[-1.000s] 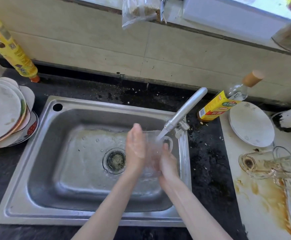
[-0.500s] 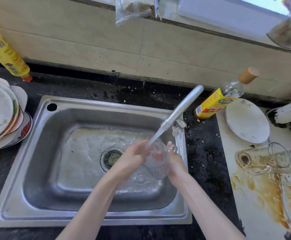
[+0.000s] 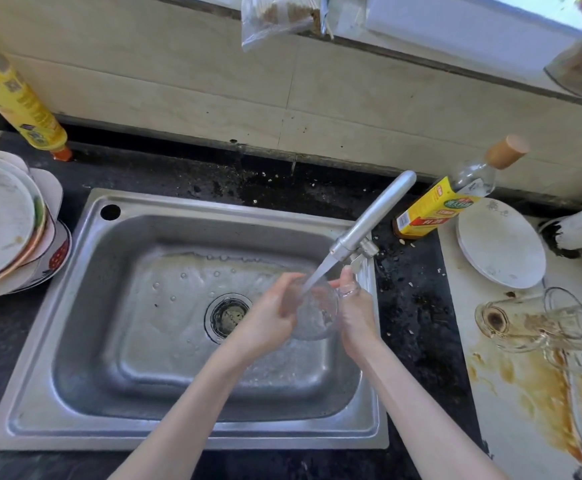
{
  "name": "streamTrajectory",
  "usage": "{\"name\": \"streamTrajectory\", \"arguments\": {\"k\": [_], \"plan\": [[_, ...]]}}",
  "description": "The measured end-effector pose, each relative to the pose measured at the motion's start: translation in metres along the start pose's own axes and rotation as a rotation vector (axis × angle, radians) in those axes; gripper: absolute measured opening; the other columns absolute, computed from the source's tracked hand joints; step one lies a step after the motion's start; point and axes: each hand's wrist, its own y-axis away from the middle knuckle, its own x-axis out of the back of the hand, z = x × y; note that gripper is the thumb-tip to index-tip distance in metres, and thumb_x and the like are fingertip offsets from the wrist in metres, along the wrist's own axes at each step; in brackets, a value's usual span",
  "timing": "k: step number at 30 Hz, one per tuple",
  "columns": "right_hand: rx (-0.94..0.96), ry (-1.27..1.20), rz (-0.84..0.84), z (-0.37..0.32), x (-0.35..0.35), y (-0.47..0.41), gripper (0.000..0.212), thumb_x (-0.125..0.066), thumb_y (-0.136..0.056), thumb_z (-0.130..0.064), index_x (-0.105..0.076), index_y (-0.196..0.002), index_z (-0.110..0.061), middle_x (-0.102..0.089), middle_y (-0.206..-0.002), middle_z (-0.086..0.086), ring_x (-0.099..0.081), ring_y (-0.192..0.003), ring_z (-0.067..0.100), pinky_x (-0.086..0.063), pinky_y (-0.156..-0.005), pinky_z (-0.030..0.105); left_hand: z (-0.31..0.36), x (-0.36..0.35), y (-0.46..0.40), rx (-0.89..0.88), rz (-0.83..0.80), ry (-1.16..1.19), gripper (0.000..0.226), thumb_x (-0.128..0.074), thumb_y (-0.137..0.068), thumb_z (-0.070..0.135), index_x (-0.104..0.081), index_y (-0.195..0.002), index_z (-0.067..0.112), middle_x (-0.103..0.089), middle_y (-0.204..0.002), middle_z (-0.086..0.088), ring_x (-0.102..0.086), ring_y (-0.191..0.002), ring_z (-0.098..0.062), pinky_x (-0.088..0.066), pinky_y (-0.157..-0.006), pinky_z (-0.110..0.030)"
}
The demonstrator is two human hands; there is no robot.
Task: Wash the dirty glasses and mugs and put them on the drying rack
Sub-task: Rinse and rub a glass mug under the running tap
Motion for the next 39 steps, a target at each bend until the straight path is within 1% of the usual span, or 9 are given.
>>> {"name": "streamTrajectory", "arguments": {"k": [5, 8, 12, 16, 19, 23, 28, 33, 39], "plan": [[0.011, 0.045, -0.033, 0.005, -0.009, 0.008, 0.049, -0.036, -0.098, -0.046, -0.061, -0.067, -0.017, -0.064, -0.076, 0.002, -0.058, -0.082, 0.018, -0.043, -0.086, 0.034, -0.001, 0.011, -0.016, 0.081, 0.200, -0.274, 0.019, -0.071, -0.080, 0.024, -0.062, -0.064, 0.021, -0.069, -0.074, -0.006, -0.064, -0.073, -0.026, -0.053, -0.066, -0.036], [0.026, -0.031, -0.059, 0.008, -0.008, 0.003, 0.053, -0.034, -0.097, -0.049, -0.066, -0.086, -0.007, -0.068, -0.088, 0.007, -0.062, -0.091, 0.022, -0.046, -0.082, 0.033, 0.004, 0.016, -0.013, -0.029, 0.155, -0.231, 0.015, -0.058, -0.091, 0.025, -0.072, -0.093, 0.019, -0.067, -0.075, 0.005, -0.057, -0.069, -0.011, -0.045, -0.067, -0.024], [-0.188, -0.015, -0.032, 0.012, 0.003, -0.017, 0.041, -0.039, -0.098, -0.044, -0.062, -0.102, -0.010, -0.066, -0.111, 0.015, -0.062, -0.106, 0.030, -0.049, -0.080, 0.031, -0.003, 0.004, -0.004, 0.168, 0.016, 0.356, 0.027, -0.043, -0.098, 0.024, -0.054, -0.122, 0.030, -0.062, -0.120, 0.008, -0.057, -0.110, -0.006, -0.045, -0.097, -0.028], [-0.353, 0.383, -0.247, 0.005, 0.006, -0.016, 0.063, -0.032, -0.095, -0.057, -0.046, -0.135, -0.010, -0.048, -0.140, 0.011, -0.046, -0.128, 0.028, -0.038, -0.106, 0.043, -0.025, -0.007, -0.010, 0.541, 0.153, 0.572, 0.022, -0.038, -0.098, 0.015, -0.054, -0.112, 0.010, -0.062, -0.106, -0.011, -0.063, -0.094, -0.026, -0.057, -0.073, -0.033], [-0.390, 0.679, -0.337, -0.001, 0.007, -0.008, 0.065, -0.027, -0.098, -0.054, -0.033, -0.143, -0.008, -0.046, -0.138, 0.013, -0.056, -0.112, 0.033, -0.051, -0.082, 0.039, -0.038, -0.004, -0.006, 0.733, 0.012, 0.740, 0.029, -0.034, -0.095, 0.010, -0.055, -0.111, -0.002, -0.066, -0.091, -0.020, -0.066, -0.076, -0.030, -0.058, -0.055, -0.032], [-0.397, 0.842, -0.405, -0.012, 0.006, -0.002, 0.056, -0.032, -0.098, -0.050, -0.054, -0.116, -0.002, -0.055, -0.114, 0.013, -0.063, -0.061, 0.027, -0.052, -0.039, 0.030, -0.047, -0.008, 0.000, 0.790, 0.025, 0.860, 0.026, -0.033, -0.099, 0.017, -0.051, -0.110, 0.002, -0.064, -0.091, -0.022, -0.065, -0.077, -0.033, -0.058, -0.051, -0.032], [-0.216, 0.831, -0.324, -0.005, 0.017, -0.011, 0.049, -0.030, -0.101, -0.044, -0.054, -0.075, -0.011, -0.058, -0.067, 0.003, -0.040, -0.045, 0.014, -0.032, -0.043, 0.023, -0.051, -0.008, 0.001, 0.508, 0.150, 0.698, 0.023, -0.044, -0.098, 0.019, -0.064, -0.106, 0.009, -0.067, -0.111, -0.008, -0.063, -0.095, -0.016, -0.053, -0.077, -0.025], [-0.195, 0.381, -0.238, 0.015, 0.024, -0.022, 0.067, -0.029, -0.096, -0.057, -0.054, -0.128, -0.004, -0.057, -0.130, 0.015, -0.055, -0.116, 0.026, -0.041, -0.104, 0.041, -0.018, 0.007, 0.012, -0.135, 0.053, 0.159, 0.016, -0.060, -0.089, 0.013, -0.066, -0.091, 0.028, -0.064, -0.101, 0.014, -0.059, -0.089, 0.008, -0.042, -0.080, -0.006], [-0.138, 0.052, -0.274, 0.024, 0.018, -0.023, 0.085, -0.034, -0.072, -0.083, -0.073, -0.088, -0.010, -0.068, -0.109, 0.020, -0.060, -0.111, 0.034, -0.040, -0.103, 0.054, -0.013, 0.005, 0.002, -0.581, 0.106, -0.541, 0.041, -0.076, -0.065, -0.004, -0.063, -0.093, 0.023, -0.055, -0.073, 0.014, -0.058, -0.070, -0.011, -0.030, -0.108, -0.049]]}}
